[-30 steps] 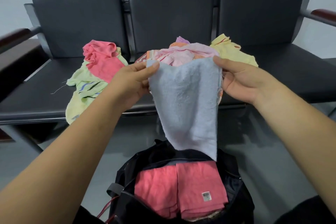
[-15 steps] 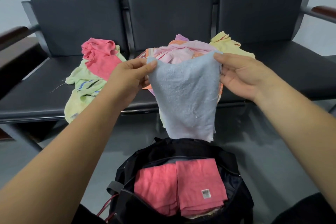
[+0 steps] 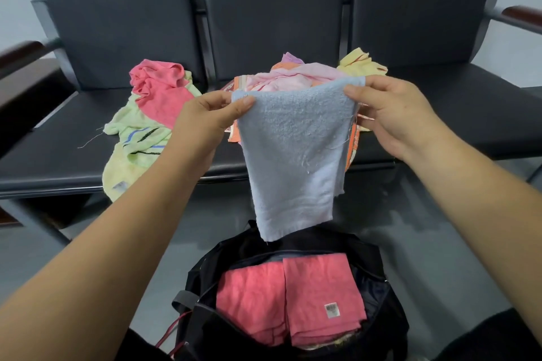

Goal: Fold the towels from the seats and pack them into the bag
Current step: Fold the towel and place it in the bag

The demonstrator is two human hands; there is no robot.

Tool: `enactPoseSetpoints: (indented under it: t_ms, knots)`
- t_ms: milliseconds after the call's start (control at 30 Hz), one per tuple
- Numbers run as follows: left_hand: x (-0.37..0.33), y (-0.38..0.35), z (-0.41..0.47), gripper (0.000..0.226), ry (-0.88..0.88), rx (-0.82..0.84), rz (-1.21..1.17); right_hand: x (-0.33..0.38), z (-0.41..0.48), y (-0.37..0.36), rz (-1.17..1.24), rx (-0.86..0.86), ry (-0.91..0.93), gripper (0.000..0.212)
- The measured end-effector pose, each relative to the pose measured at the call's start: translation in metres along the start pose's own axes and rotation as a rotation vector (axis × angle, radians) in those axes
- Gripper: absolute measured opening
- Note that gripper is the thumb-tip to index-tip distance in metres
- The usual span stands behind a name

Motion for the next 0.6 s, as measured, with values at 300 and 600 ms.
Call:
enactPoseSetpoints:
  t_ms: [300,600]
  knots:
    - [-0.0061,-0.006,-0.0032,0.022,-0.076,0.053,-0.138,-0.002,-0.0003,-0.003,0.045,0.021,-0.035,0.021]
    - [-0.0037,0.0001,-0.0014,0.028,-0.102,-0.079,0.099,0.007,0.0043,0.003,-0.297,-0.014,0.08,0.02]
Point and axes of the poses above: each hand's wrist, its own z-axis towards the middle knuckle, its own y-axis out of the back of the hand, x = y × z, the point moved 4 cm from there along z, towards the middle knuckle, and after that the axes turned 14 degrees about z, right-handed, at the moved point
